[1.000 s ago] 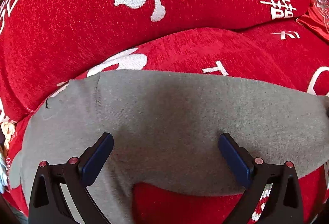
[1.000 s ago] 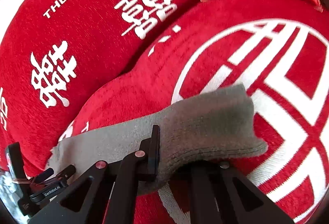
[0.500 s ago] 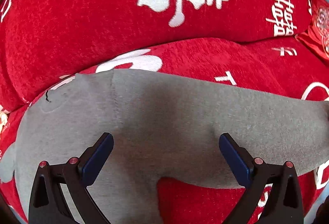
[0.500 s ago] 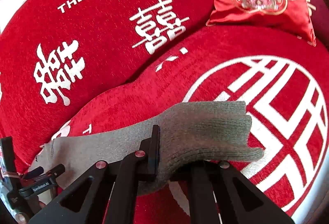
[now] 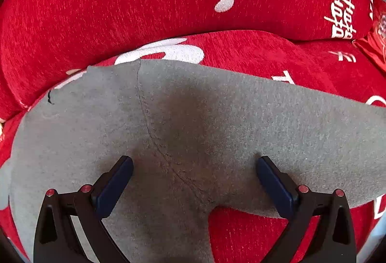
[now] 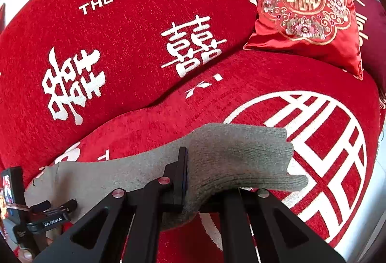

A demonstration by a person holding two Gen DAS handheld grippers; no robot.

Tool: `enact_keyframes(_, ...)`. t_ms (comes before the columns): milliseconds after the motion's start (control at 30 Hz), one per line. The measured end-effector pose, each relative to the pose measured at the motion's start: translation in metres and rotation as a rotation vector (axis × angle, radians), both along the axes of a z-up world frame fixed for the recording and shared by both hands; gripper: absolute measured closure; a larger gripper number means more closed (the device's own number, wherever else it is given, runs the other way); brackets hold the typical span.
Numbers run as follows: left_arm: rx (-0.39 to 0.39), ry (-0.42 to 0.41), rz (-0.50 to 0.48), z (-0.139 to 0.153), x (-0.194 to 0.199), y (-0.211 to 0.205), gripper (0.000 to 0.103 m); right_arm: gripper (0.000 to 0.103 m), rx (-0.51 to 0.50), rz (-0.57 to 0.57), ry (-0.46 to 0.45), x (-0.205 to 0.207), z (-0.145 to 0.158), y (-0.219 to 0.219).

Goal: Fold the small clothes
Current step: 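Lift the held sleeve with the right tool and fold it across the body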

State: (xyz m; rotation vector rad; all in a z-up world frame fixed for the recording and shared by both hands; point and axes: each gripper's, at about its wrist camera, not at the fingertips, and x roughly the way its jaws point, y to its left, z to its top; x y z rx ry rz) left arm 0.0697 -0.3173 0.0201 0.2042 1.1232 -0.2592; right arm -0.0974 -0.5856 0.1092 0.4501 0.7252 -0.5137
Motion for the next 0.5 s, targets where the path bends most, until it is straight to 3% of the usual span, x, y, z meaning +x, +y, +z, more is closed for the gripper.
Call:
enact_keyframes(300, -0.050, -0.033, 0.010, 0.019, -0.008, 0.024, 0.000, 0.098, -0.061, 0.034, -0.019, 0.008, 0.031, 0.030)
enact_keyframes(500, -0.061, -0.067, 0.036, 0.028, -0.015, 0.069, 0.000, 0.098, -0.119, 0.119, -0.072, 0.026, 0.072, 0.083)
